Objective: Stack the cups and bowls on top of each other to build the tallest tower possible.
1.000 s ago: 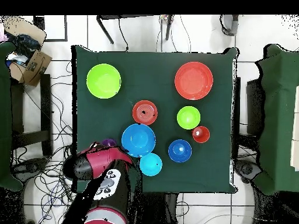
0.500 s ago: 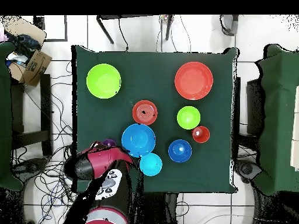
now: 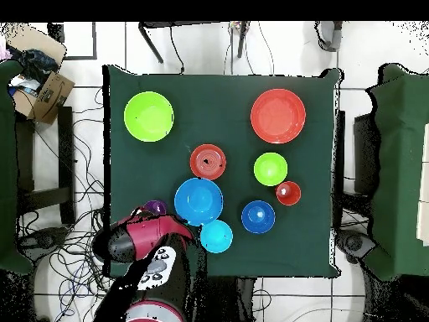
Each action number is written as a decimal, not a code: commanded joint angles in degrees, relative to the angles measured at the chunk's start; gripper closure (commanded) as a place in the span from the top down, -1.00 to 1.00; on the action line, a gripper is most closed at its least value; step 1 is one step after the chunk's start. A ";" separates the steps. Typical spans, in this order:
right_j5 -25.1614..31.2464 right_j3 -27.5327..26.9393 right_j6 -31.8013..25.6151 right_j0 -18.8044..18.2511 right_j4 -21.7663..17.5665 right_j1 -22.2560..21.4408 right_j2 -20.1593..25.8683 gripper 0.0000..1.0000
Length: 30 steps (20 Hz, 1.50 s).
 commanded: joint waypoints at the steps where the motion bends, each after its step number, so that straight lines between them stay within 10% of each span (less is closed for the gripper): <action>1: -1.61 4.16 5.86 -1.67 1.71 -1.08 5.74 1.00; 30: -3.78 -1.10 5.43 -1.43 1.14 3.17 3.73 1.00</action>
